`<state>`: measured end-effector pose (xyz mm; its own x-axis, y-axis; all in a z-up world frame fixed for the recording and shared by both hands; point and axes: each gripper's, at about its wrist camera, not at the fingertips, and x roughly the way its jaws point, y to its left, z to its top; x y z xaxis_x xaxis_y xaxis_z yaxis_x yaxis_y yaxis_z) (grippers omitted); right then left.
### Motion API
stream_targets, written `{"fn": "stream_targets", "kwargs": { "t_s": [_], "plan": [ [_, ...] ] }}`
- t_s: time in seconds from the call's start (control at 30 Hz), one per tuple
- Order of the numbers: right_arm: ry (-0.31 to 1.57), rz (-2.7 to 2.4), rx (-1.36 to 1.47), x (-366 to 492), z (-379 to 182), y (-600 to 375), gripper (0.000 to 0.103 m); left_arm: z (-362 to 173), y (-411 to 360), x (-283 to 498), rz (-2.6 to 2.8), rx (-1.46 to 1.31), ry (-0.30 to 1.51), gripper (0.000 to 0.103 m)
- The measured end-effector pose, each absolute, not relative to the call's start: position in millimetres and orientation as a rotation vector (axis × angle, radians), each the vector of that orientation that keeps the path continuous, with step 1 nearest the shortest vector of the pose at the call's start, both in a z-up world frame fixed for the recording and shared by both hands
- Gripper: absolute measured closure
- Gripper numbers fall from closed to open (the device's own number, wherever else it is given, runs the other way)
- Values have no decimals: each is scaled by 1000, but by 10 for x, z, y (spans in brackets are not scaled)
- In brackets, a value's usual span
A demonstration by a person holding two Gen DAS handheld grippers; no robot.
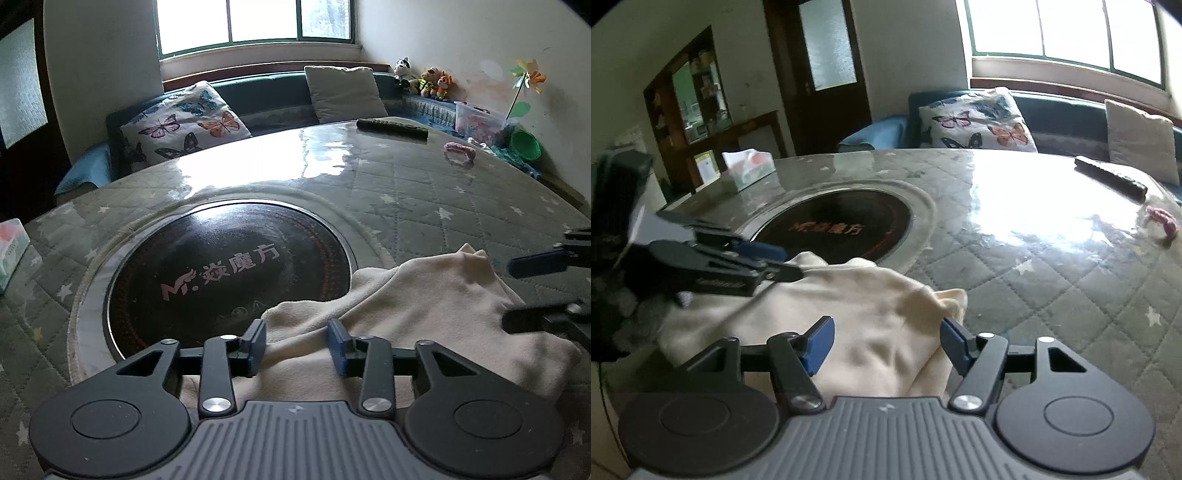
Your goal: Fold clothes
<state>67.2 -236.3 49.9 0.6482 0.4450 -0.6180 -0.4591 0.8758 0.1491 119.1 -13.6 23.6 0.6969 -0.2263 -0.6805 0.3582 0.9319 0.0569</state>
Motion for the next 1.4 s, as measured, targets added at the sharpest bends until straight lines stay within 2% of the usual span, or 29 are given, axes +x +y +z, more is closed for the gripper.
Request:
{"fn": "stream_targets", "kwargs": {
  "t_s": [0.17,0.63,0.8,0.87,1.3,1.4],
  "plan": [
    [686,597,-24,535,531,-2300,38,298,-118,1071,-323,190,705,44],
    [750,668,-6,381,347,-2313,37,303,149,533,-216,243,677,36],
    [703,661,-24,360,481,-2258,36,363,141,392,-204,219,651,26],
    [672,641,-33,380,535,-2218,27,374,80,357,-211,219,639,24],
    [668,489,-188,405,326,-2085,22,193,-212,300,-260,268,643,21],
    [633,493,-203,343,395,-2105,20,190,-198,267,-257,266,640,16]
  ]
}}
